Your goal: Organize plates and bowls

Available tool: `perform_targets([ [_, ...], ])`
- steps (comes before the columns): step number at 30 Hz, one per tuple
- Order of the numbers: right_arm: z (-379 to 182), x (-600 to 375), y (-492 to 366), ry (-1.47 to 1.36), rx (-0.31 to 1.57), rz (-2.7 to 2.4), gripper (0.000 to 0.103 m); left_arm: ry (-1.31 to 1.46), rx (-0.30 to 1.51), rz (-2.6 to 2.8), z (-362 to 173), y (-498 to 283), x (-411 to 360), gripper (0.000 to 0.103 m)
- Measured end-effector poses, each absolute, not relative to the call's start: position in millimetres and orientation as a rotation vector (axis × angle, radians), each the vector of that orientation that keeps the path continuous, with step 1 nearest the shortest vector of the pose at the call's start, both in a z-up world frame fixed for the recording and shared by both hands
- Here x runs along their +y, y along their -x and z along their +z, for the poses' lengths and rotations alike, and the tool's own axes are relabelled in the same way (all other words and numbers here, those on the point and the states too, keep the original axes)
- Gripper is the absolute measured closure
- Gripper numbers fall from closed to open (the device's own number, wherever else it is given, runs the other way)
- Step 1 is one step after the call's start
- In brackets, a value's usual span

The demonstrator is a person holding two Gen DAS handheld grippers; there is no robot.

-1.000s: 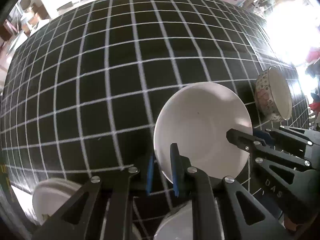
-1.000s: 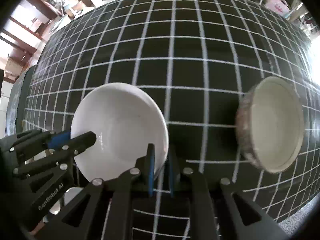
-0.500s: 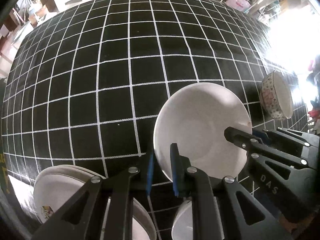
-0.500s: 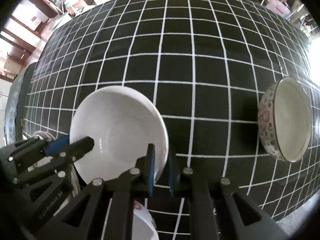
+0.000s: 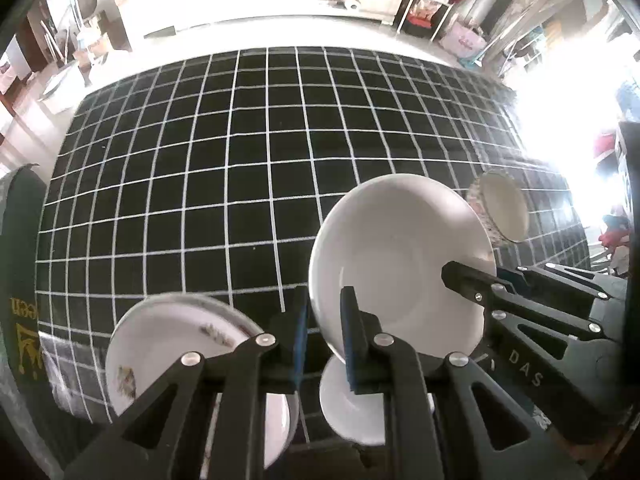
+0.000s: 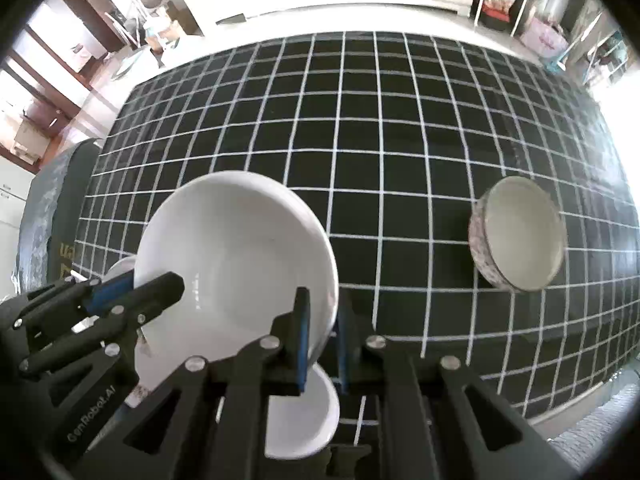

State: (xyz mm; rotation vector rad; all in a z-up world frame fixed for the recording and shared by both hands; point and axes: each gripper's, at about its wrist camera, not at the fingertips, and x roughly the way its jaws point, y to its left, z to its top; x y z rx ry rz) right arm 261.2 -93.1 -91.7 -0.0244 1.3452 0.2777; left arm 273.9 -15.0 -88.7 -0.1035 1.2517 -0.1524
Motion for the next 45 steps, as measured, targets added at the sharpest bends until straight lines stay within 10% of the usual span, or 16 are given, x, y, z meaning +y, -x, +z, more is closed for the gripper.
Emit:
perform_targets([
  [45,-144,-108,-180,0.134,1.434,0.240,0.088,0.095,1.354,-0.130,-162,-193,-42,0.090],
])
